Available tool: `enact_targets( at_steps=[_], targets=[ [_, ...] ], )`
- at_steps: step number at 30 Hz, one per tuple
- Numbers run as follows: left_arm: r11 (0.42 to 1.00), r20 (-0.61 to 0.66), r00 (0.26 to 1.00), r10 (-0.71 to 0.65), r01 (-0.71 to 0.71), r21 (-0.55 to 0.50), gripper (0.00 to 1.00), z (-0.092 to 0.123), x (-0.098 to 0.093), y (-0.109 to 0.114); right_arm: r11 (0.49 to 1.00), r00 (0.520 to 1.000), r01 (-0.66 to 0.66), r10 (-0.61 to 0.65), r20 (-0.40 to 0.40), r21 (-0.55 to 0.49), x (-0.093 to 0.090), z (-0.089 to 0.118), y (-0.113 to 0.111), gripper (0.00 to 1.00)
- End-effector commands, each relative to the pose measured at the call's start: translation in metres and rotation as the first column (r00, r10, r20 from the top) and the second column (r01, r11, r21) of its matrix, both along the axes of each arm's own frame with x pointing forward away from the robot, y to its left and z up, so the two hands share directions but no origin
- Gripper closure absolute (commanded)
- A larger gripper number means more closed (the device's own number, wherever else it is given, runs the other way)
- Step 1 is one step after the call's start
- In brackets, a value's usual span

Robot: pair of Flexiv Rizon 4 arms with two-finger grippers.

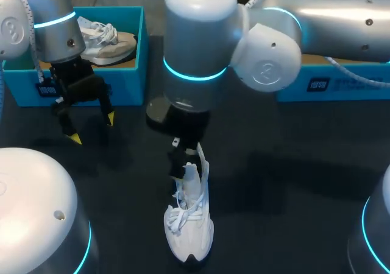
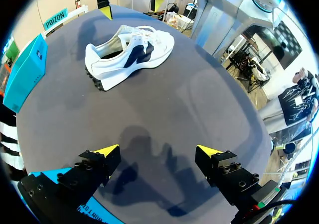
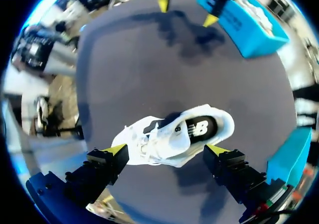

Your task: Take the shoe out of the shoebox, open the shoe tongue, remove and reinsert the insole, then place the shoe into the shoebox

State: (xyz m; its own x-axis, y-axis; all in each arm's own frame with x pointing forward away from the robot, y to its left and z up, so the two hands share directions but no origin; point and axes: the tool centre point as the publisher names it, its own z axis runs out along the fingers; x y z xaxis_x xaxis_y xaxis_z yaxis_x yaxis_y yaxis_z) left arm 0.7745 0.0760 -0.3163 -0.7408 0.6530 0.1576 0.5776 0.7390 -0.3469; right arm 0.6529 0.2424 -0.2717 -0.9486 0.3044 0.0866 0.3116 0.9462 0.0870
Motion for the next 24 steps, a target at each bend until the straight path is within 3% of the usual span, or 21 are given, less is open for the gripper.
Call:
enact_targets(
  at_steps=[1, 12, 24],
  targets=[
    [1.0, 0.002, 1.0, -0.001, 0.001, 0.002, 0.0, 0.001, -0.001, 0.001, 0.984, 0.985, -0.175, 0.175, -0.002, -0.044, 0.016, -0.001, -0.002, 0.0],
    [1.0, 0.002, 1.0, -0.001, 0.001, 0.002, 0.0, 0.001, -0.001, 0.001, 0.956, 0.956, -0.271, 0.281, 0.082, -0.112, 0.06, -0.006, 0.003, 0.0],
    [1.0, 0.002, 1.0, -0.001, 0.001, 0.002, 0.0, 0.001, -0.001, 0.001, 0.939, 0.936, -0.323, 0.335, 0.106, -0.116, 0.093, -0.036, 0.004, 0.0]
  ],
)
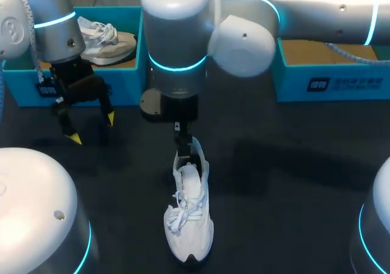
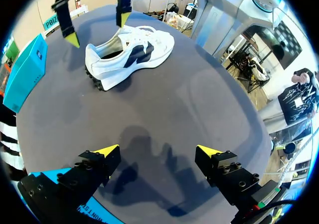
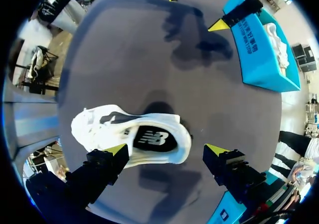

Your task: Take the shoe out of the shoebox, open the shoe tongue, remove and reinsert the insole, then place the shoe into the shoebox

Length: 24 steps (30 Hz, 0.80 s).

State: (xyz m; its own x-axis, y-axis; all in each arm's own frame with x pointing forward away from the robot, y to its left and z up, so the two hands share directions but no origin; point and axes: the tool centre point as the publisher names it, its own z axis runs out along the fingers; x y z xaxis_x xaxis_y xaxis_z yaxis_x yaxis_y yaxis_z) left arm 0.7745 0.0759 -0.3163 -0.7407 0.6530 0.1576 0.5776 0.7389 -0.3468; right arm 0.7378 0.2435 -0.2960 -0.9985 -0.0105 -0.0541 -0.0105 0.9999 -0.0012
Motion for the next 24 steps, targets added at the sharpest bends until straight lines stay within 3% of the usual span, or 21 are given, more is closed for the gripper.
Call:
enact_targets(
  at_steps=[1, 24],
  targets=[
    [1.0, 0.002, 1.0, -0.001, 0.001, 0.002, 0.0, 0.001, -0.001, 0.001, 1.0, 1.0, -0.012, 0.012, -0.005, 0.011, 0.01, -0.014, 0.002, 0.0],
    [1.0, 0.002, 1.0, -0.001, 0.001, 0.002, 0.0, 0.001, -0.001, 0.001, 1.0, 1.0, -0.021, 0.022, -0.016, 0.023, 0.036, -0.059, -0.01, 0.0]
  ],
)
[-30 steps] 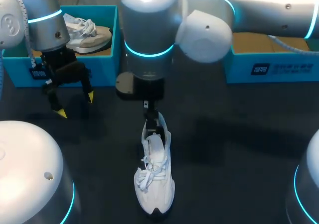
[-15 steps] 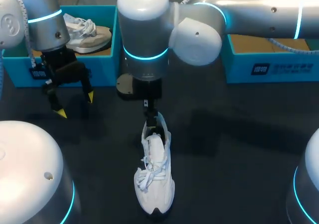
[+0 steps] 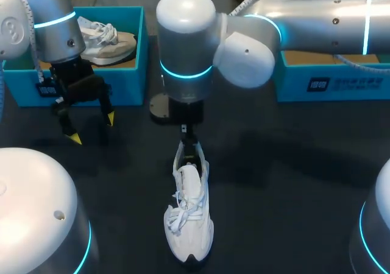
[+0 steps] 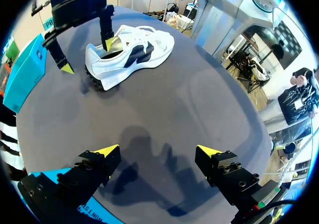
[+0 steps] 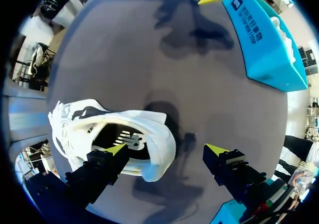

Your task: Take the shoe out of the shoebox, open the shoe tongue, remove and reinsert the insole, then place the shoe into the shoebox

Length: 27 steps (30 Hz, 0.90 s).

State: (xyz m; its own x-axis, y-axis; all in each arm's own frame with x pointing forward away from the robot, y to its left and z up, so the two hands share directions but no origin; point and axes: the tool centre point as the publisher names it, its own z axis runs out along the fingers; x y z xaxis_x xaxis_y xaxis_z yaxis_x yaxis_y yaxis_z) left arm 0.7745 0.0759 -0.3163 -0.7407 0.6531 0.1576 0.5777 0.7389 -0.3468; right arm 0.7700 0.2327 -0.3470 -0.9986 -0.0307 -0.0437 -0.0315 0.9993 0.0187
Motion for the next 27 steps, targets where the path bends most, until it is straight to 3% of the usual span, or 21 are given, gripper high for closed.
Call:
enact_targets(
  at_steps=[1, 14, 17, 21, 27],
  targets=[
    [1.0, 0.002, 1.0, -0.001, 0.001, 0.002, 0.0, 0.001, -0.001, 0.001, 1.0, 1.0, 0.002, -0.002, -0.007, 0.001, 0.004, -0.01, 0.001, 0.0],
    [1.0, 0.002, 1.0, -0.001, 0.001, 0.002, 0.0, 0.001, -0.001, 0.001, 0.999, 1.0, 0.014, -0.013, -0.02, 0.03, 0.014, -0.027, 0.001, 0.08],
    [1.0, 0.002, 1.0, -0.001, 0.001, 0.002, 0.0, 0.001, -0.001, 0.001, 0.999, 1.0, 0.021, -0.02, -0.023, 0.03, 0.014, -0.029, 0.0, 0.18],
    [1.0, 0.002, 1.0, -0.001, 0.001, 0.002, 0.0, 0.001, -0.001, 0.001, 0.999, 0.999, 0.031, -0.031, -0.024, 0.03, 0.012, -0.03, -0.002, 0.42],
    [1.0, 0.002, 1.0, -0.001, 0.001, 0.002, 0.0, 0.001, -0.001, 0.001, 0.999, 0.999, 0.04, -0.039, -0.025, 0.032, 0.011, -0.033, -0.007, 0.44]
  ],
)
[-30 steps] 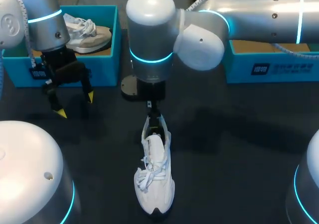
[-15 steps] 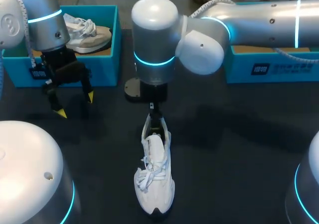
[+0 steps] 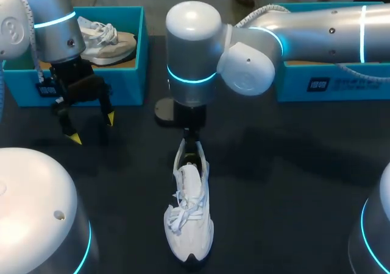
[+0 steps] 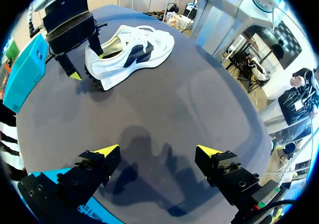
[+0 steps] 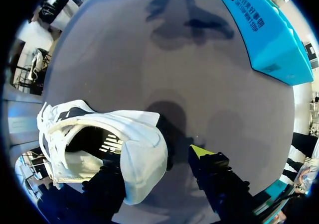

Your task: Take the shoe out of the shoebox, open the shoe tongue, remove and reinsert the insole, then place the shoe into the shoebox

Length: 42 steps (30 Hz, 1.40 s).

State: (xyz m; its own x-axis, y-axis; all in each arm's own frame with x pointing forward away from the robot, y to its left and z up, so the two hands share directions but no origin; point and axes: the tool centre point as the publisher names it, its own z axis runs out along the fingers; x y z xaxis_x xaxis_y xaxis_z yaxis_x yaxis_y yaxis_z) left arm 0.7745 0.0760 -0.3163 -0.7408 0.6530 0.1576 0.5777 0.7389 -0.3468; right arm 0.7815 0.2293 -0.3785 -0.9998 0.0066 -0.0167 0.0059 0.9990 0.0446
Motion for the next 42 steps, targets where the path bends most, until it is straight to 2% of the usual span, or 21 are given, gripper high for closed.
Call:
enact_targets(
  at_steps=[1, 4, 6, 7, 8, 15, 20, 30, 38, 42],
  targets=[
    [1.0, 0.002, 1.0, -0.001, 0.001, 0.002, 0.0, 0.001, -0.001, 0.001, 1.0, 1.0, 0.004, -0.004, 0.003, 0.007, -0.001, -0.002, -0.004, 0.47],
    [1.0, 0.002, 1.0, -0.001, 0.001, 0.002, 0.0, 0.001, -0.001, 0.001, 1.0, 1.0, 0.006, -0.006, 0.0, 0.008, -0.001, -0.003, -0.004, 0.52],
    [1.0, 0.002, 1.0, -0.001, 0.001, 0.002, 0.0, 0.001, -0.001, 0.001, 1.0, 1.0, 0.006, -0.006, -0.001, 0.008, -0.002, -0.004, -0.003, 0.63],
    [1.0, 0.002, 1.0, -0.001, 0.001, 0.002, 0.0, 0.001, -0.001, 0.001, 1.0, 1.0, 0.006, -0.006, -0.001, 0.008, -0.002, -0.004, -0.003, 0.76],
    [1.0, 0.002, 1.0, -0.001, 0.001, 0.002, 0.0, 0.001, -0.001, 0.001, 1.0, 1.0, 0.006, -0.006, -0.001, 0.008, -0.003, -0.004, -0.002, 1.0],
    [1.0, 0.002, 1.0, -0.001, 0.001, 0.002, 0.0, 0.001, -0.001, 0.001, 1.0, 1.0, 0.005, -0.005, 0.015, 0.001, -0.011, 0.006, 0.0, 1.0],
    [1.0, 0.002, 1.0, -0.001, 0.001, 0.002, 0.0, 0.001, -0.001, 0.001, 1.0, 0.999, 0.023, -0.022, 0.05, -0.017, -0.013, 0.024, -0.006, 1.0],
    [1.0, 0.002, 1.0, -0.001, 0.001, 0.002, 0.0, 0.001, -0.001, 0.001, 0.997, 0.99, 0.066, -0.059, 0.131, -0.046, 0.015, 0.077, -0.034, 1.0],
    [1.0, 0.002, 1.0, -0.001, 0.001, 0.002, 0.0, 0.001, -0.001, 0.001, 0.992, 0.97, 0.116, -0.102, 0.222, -0.051, 0.033, 0.131, -0.056, 1.0],
    [1.0, 0.002, 1.0, -0.001, 0.001, 0.002, 0.0, 0.001, -0.001, 0.001, 0.992, 0.97, 0.116, -0.102, 0.222, -0.051, 0.033, 0.131, -0.056, 1.0]
  ],
)
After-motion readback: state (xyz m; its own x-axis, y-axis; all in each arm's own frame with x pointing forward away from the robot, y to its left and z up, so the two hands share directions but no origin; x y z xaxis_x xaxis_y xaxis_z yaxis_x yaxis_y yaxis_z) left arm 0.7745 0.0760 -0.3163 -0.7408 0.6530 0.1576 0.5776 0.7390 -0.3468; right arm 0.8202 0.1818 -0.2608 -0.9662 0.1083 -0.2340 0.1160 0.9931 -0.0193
